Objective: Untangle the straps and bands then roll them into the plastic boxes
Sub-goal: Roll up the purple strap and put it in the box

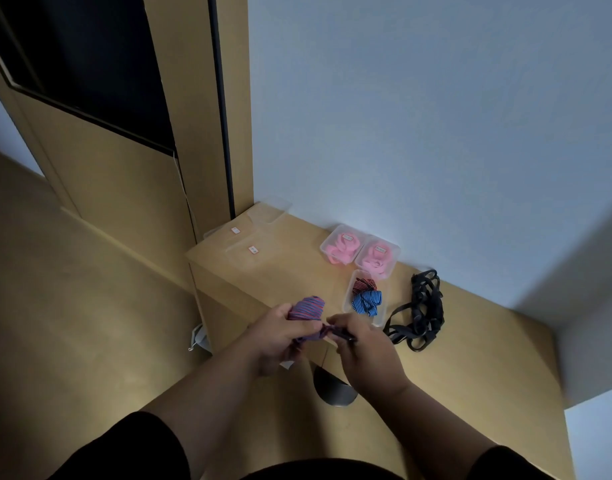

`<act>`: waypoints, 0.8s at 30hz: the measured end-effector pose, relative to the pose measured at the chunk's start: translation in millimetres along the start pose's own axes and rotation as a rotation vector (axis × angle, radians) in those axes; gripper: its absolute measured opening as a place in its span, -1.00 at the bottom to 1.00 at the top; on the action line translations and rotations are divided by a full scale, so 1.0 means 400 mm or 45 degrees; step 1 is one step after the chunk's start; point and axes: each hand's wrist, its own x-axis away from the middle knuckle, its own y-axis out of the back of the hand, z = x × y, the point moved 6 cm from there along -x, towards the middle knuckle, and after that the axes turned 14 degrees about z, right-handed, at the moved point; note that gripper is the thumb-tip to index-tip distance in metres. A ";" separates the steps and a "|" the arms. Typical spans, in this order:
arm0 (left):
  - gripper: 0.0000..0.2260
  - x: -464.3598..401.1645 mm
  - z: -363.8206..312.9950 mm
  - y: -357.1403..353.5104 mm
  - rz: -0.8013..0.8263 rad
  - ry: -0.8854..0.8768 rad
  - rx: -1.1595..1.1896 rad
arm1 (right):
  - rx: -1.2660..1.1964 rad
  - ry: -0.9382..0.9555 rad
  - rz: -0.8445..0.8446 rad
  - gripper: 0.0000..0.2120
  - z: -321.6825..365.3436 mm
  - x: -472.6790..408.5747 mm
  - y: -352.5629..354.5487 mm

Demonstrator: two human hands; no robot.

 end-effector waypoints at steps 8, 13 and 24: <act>-0.73 0.043 -0.008 0.065 0.075 0.037 -0.182 | -0.337 -0.076 -0.019 -0.91 0.018 0.000 0.032; -0.62 0.044 0.000 0.068 0.134 0.132 -0.561 | -0.167 -0.183 0.173 -0.90 0.015 -0.004 0.022; -0.73 0.000 -0.057 -0.029 -0.266 0.076 -1.711 | 0.348 -0.529 0.636 -0.87 0.060 -0.064 -0.031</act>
